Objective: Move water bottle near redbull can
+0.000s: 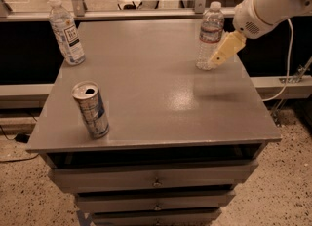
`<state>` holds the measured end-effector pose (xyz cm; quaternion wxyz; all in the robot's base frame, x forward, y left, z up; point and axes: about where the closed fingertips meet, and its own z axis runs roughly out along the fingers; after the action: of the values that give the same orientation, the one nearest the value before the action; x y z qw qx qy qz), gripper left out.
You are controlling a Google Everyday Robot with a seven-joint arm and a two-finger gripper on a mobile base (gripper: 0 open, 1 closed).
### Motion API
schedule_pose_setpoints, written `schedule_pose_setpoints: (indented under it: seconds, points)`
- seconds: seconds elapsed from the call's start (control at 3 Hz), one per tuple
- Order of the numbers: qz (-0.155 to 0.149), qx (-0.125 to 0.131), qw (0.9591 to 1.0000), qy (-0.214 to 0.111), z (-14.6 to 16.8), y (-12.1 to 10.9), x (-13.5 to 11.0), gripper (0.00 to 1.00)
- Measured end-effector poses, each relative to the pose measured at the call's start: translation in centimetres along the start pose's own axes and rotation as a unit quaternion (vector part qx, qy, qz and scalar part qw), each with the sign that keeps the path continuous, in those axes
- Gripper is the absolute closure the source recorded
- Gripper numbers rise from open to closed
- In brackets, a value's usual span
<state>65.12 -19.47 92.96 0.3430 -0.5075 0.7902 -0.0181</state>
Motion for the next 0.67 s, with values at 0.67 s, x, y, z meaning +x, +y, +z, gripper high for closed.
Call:
schedule_pose_setpoints:
  seconds: [0.67]
  points:
    - [0.076,-0.046,0.9854,-0.145,2.8,-2.3,-1.6,0.00]
